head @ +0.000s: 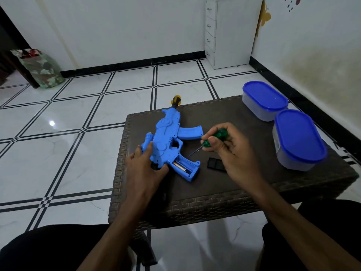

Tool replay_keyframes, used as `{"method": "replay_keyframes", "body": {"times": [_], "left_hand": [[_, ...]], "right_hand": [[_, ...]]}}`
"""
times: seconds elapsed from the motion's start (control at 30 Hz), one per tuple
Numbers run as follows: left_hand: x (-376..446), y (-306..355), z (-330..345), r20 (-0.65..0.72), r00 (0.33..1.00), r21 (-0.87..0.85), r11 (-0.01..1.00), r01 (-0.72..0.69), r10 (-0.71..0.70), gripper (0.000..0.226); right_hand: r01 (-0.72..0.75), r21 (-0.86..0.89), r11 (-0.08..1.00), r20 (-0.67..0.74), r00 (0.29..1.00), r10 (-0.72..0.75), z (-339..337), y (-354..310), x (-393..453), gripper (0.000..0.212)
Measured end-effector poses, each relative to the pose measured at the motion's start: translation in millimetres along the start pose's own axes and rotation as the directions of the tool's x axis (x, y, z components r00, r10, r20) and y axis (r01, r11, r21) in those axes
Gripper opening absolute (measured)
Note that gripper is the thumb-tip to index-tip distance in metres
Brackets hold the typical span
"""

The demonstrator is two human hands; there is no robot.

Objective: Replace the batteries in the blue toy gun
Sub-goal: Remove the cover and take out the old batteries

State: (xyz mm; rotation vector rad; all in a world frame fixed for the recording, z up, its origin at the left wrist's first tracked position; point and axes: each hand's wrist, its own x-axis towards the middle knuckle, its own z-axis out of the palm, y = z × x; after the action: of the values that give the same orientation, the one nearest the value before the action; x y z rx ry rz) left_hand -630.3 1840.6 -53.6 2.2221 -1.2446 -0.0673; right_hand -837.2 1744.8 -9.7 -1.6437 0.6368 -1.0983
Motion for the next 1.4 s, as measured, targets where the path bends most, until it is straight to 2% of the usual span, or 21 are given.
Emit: {"method": "replay_keyframes", "body": {"times": [0.17,0.3,0.4,0.5,0.57,0.8,0.9,0.97,1.1,1.4], "left_hand": [[-1,-8,6,0.060,0.998,-0.010,0.999,0.036,-0.035,0.084],[-1,-6,4,0.092,0.996,0.060,0.998,0.011,-0.016,0.078],[-7,-3,0,0.039,0.992,0.103,0.987,-0.121,0.117,0.063],[-13,-3,0,-0.002,0.955,0.125,0.948,-0.293,0.295,0.036],[-17,-2,-2,0.002,0.931,0.143,0.921,-0.362,0.365,0.024],[-17,1,-5,0.091,0.882,0.224,0.853,-0.471,0.463,0.032],[-16,2,-5,0.119,0.877,0.219,0.849,-0.480,0.465,0.032],[-15,3,-5,0.114,0.876,0.212,0.850,-0.483,0.469,0.029],[-16,2,-3,0.096,0.874,0.208,0.849,-0.485,0.476,0.028],[-17,3,-9,0.125,0.878,0.201,0.854,-0.479,0.463,0.031]], "right_hand": [[-0.048,0.093,0.995,0.007,0.999,0.047,9,11,0,0.001],[-0.092,0.148,0.985,0.005,0.996,0.092,15,19,0,0.001],[-0.117,0.174,0.978,-0.001,0.993,0.119,19,23,1,0.001],[-0.131,0.192,0.973,-0.008,0.991,0.135,23,26,3,0.001],[-0.139,0.203,0.969,-0.014,0.989,0.145,25,29,3,0.002],[-0.146,0.243,0.959,-0.027,0.987,0.157,30,34,6,0.015],[-0.141,0.238,0.961,0.016,0.990,0.141,34,36,9,0.012],[-0.134,0.204,0.970,0.078,0.990,0.121,38,39,12,0.003],[-0.093,0.080,0.992,0.176,0.981,0.077,42,41,20,0.003],[-0.113,-0.056,0.992,0.208,0.971,0.122,48,40,40,0.014]]}}
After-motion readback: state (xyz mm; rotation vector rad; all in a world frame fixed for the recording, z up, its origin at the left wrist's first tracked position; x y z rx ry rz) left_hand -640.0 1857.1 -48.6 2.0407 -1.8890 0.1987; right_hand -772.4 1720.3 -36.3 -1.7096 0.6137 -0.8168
